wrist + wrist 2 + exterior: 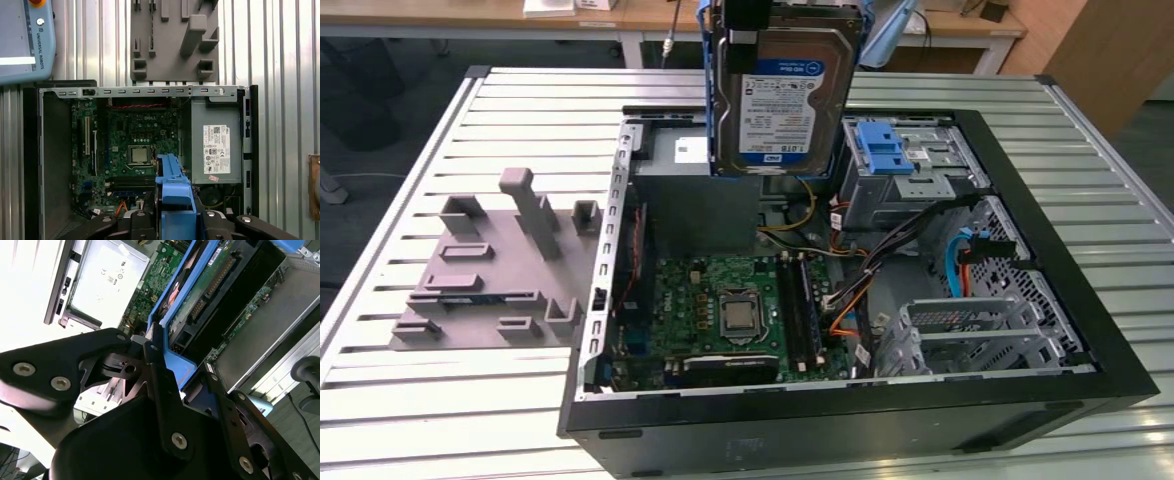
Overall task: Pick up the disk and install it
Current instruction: 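Insert the disk into the insertion slot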
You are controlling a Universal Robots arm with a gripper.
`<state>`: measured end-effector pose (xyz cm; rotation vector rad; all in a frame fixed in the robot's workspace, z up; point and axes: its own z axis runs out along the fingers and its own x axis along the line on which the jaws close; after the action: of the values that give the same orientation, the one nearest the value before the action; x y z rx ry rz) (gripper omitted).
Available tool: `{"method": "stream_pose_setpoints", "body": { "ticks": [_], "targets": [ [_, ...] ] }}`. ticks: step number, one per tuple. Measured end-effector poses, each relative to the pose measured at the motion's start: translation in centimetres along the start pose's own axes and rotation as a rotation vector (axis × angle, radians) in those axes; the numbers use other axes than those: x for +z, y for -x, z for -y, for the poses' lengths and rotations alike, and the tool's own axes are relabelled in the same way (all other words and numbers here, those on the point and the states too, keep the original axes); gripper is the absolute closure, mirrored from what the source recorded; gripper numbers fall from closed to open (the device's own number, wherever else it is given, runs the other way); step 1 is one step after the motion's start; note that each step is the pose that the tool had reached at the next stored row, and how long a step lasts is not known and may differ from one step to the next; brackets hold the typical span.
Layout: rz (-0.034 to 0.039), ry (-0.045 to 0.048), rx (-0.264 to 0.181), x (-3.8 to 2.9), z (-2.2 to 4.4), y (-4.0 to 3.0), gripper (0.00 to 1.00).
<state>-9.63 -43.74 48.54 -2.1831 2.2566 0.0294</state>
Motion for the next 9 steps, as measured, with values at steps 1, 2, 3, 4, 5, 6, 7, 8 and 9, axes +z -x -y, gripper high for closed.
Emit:
{"method": "stream_pose_setpoints", "body": {
  "ticks": [1,2,3,4,5,6,7,8,9],
  "targets": [
    [0.0,0.0,0.0,0.0,0.0,0.0,0.64],
    [0.0,0.0,0.0,0.0,0.0,0.0,0.64],
    [0.0,0.0,0.0,0.0,0.01,0.0,0.64],
    [-0.0001,0.0,0.0,0.0,0.01,-0.04,0.64],
    [0.0,0.0,0.0,0.0,0.02,-0.11,0.64],
    [-0.0001,0.0001,0.0,0.01,0.01,-0.21,0.64],
    [-0.0001,0.0001,0.0,0.02,0.02,-0.37,0.64],
    [0.0,0.0,0.0,0.04,0.03,-0.59,0.64],
    [0.0,0.0,0.0,0.06,0.03,-0.86,0.64]
  ]
}}
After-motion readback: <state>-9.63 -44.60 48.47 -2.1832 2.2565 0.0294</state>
